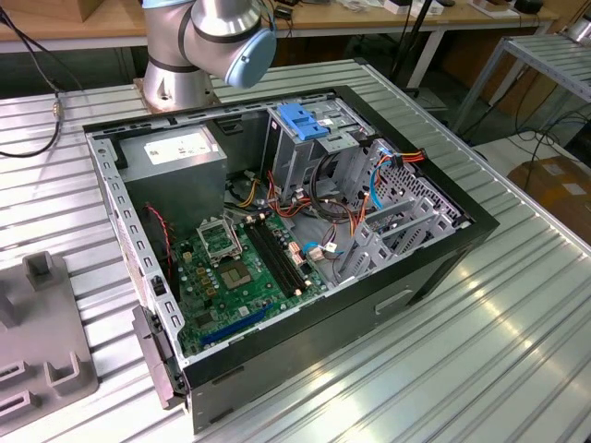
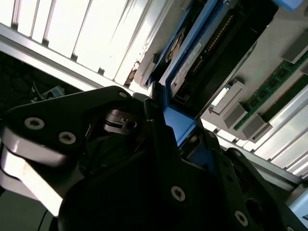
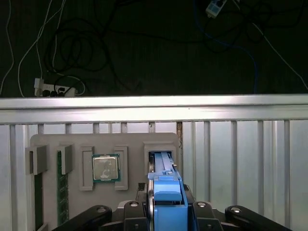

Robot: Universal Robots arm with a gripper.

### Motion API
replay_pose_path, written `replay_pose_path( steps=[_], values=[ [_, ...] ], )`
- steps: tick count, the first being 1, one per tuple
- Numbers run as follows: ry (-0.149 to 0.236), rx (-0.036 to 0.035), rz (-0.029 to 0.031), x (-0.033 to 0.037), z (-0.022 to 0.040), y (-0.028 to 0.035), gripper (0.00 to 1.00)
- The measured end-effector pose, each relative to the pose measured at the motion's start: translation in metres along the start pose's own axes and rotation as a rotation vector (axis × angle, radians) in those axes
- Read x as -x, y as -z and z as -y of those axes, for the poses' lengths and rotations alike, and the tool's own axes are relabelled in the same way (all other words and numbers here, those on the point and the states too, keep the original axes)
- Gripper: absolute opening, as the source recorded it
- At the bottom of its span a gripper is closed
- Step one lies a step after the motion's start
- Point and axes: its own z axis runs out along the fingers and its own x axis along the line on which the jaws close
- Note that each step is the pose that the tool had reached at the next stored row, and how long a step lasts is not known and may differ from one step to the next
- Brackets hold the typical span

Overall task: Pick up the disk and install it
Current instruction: 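Pick up the disk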

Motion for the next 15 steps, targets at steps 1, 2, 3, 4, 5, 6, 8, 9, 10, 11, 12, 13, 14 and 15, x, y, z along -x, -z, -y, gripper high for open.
replay_pose_path(
  steps=[1, 2, 3, 4, 5, 6, 8, 9, 10, 11, 12, 13, 14, 15],
  values=[
    [0.001, 0.0, 0.0, 0.0, 0.0, 0.0, 0.37],
    [0.003, 0.0, 0.0, 0.0, 0.0, 0.0, 0.37],
    [0.005, 0.0, 0.0, 0.0, 0.0, 0.0, 0.37],
    [0.007, 0.0, 0.0, 0.0, 0.0, 0.0, 0.37],
    [0.008, 0.0, 0.0, 0.0, 0.0, 0.0, 0.37],
    [0.005, 0.0, 0.0, 0.0, 0.0, 0.0, 0.37],
    [-0.022, 0.0, 0.0001, 0.0, 0.0, 0.0, 0.37],
    [-0.039, 0.0001, 0.0002, 0.0, 0.0, 0.0, 0.37],
    [-0.044, 0.0001, 0.0002, 0.0, 0.0, 0.0, 0.37],
    [-0.051, 0.0001, 0.0003, 0.0, 0.0, 0.0, 0.37],
    [-0.059, 0.0002, 0.0003, 0.0, 0.0, 0.0, 0.37],
    [-0.048, 0.0001, 0.0004, 0.0, 0.0, -0.0001, 0.37],
    [-0.028, 0.0, 0.0002, 0.0, 0.0, -0.0001, 0.37],
    [-0.027, 0.0001, 0.0001, 0.0, 0.0, 0.0047, 0.37]
  ],
)
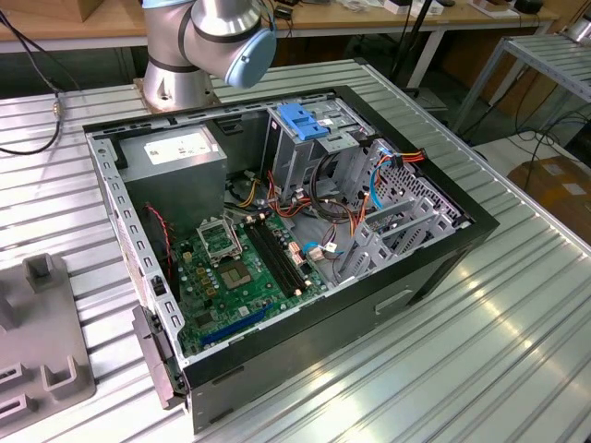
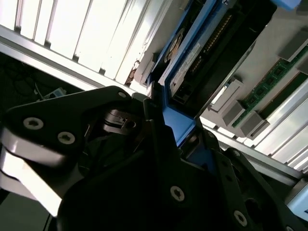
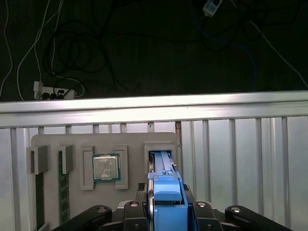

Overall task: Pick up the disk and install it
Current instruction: 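Pick up the disk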

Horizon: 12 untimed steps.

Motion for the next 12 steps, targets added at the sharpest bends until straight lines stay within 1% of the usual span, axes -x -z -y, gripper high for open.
replay_pose_path(
  steps=[1, 9, 11, 12],
  values=[
    [0.0, 0.0001, 0.0, 0.0, 0.0, 0.0041, 0.37],
    [0.0, -0.0001, 0.0001, 0.0, -0.0001, 0.013, 0.37],
    [0.0, -0.0001, 0.0, 0.0, -0.0001, 0.0164, 0.37],
    [0.0, 0.0, 0.0, 0.0, -0.0001, 0.0194, 0.37]
  ],
)
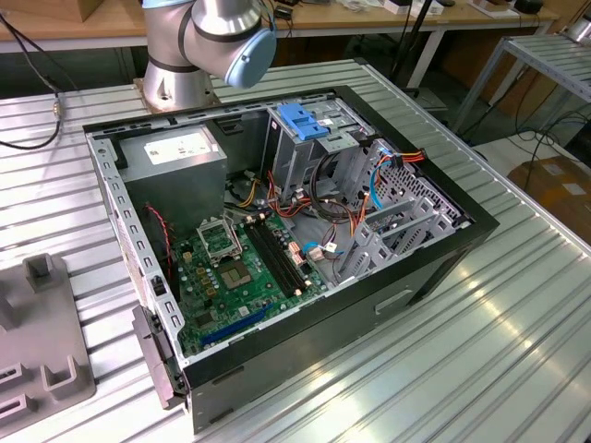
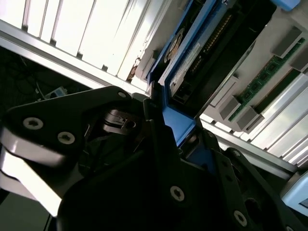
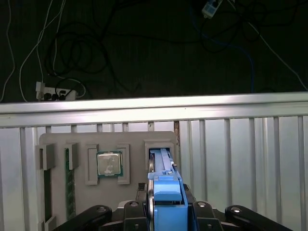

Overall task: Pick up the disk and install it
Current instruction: 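Pick up the disk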

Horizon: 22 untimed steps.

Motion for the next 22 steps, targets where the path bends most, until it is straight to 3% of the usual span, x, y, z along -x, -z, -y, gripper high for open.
replay_pose_path(
  steps=[10, 22],
  values=[
    [0.0, 0.0, 0.0001, 0.0, -0.0001, 0.0179, 0.37],
    [0.0, 0.0, 0.0, -0.0001, -0.0003, 0.0492, 0.37]
  ],
)
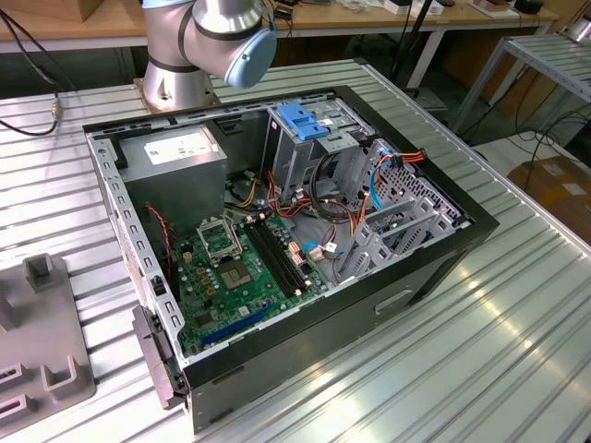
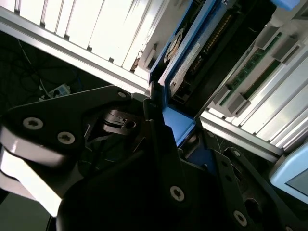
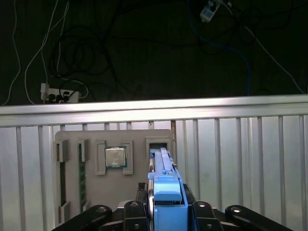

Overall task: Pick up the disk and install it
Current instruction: 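Pick up the disk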

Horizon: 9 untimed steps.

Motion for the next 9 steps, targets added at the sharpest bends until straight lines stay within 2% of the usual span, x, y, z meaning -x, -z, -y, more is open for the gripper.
replay_pose_path(
  steps=[2, 3, 4, 8, 9],
  values=[
    [0.0, -0.0001, 0.0001, 0.0, 0.0, 0.0044, 0.37],
    [0.0, 0.0, 0.0, 0.0, 0.0, 0.0117, 0.37],
    [0.0, 0.0, 0.0, 0.0, 0.0, 0.0161, 0.37],
    [0.0, 0.0001, 0.0, 0.0, 0.0, 0.0254, 0.37],
    [0.0, 0.0, 0.0, 0.0, 0.0, 0.0298, 0.37]
  ],
)
